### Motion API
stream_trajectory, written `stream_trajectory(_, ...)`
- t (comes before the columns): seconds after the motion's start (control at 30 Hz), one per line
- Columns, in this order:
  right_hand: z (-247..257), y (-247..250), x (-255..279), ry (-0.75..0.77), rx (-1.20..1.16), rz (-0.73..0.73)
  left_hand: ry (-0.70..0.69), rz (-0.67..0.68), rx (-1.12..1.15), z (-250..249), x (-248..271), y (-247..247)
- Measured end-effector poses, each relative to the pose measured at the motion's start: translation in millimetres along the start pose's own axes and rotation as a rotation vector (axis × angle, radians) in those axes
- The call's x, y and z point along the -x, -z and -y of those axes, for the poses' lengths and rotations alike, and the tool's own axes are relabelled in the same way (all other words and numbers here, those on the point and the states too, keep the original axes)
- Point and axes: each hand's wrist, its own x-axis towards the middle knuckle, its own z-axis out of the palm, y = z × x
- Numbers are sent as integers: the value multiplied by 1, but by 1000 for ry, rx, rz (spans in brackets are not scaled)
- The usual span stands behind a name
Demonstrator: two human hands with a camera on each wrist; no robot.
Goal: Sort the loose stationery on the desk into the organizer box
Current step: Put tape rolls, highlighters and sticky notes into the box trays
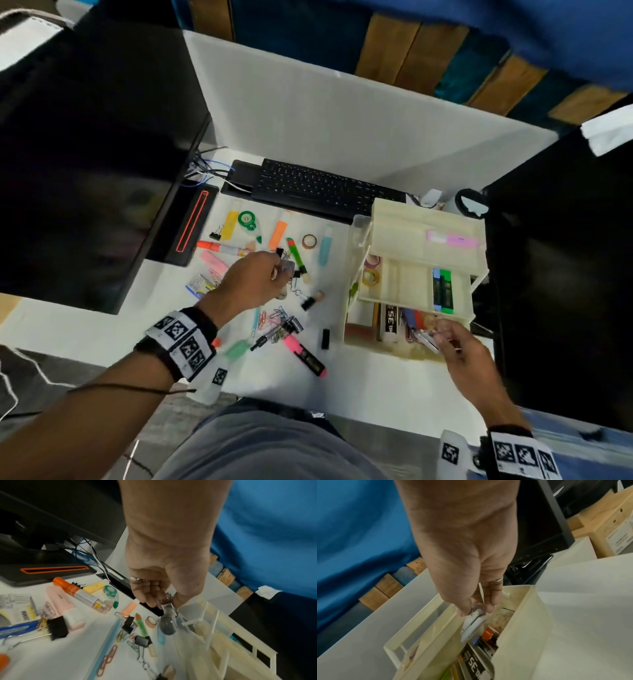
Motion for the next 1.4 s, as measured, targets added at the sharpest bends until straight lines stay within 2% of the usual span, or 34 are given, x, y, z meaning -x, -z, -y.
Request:
stream_trajectory(0.17, -18, -10, -10, 45, -30, 84, -82, 28, 77, -24, 13, -1)
stream_trajectory(0.33, -13, -21, -24, 151, 3, 150, -192, -18, 144, -49, 22, -11)
stream_trajectory(0.63, -14, -22, -39, 269, 139, 236, -152, 2, 249, -114, 19, -23)
stream_trajectory(0.77, -19, -23, -36, 269, 160, 280, -139, 12, 262, -145, 11, -38)
stream_trajectory(0.9, -17, -30, -33, 211, 289, 229, -80, -12, 273, -174, -4, -56)
stream_trajectory(1.13, -16, -35, -34, 226, 387, 293, -41, 78, 353, -215, -16, -81)
stream_trajectory(1.27, -7, -28, -25, 226, 328, 190, 30, 99, 366, -214, -22, -96)
stream_trajectory(1.4, 17, -11, -12, 303, -80, -91, 39, -5, 269, -222, -28, -101)
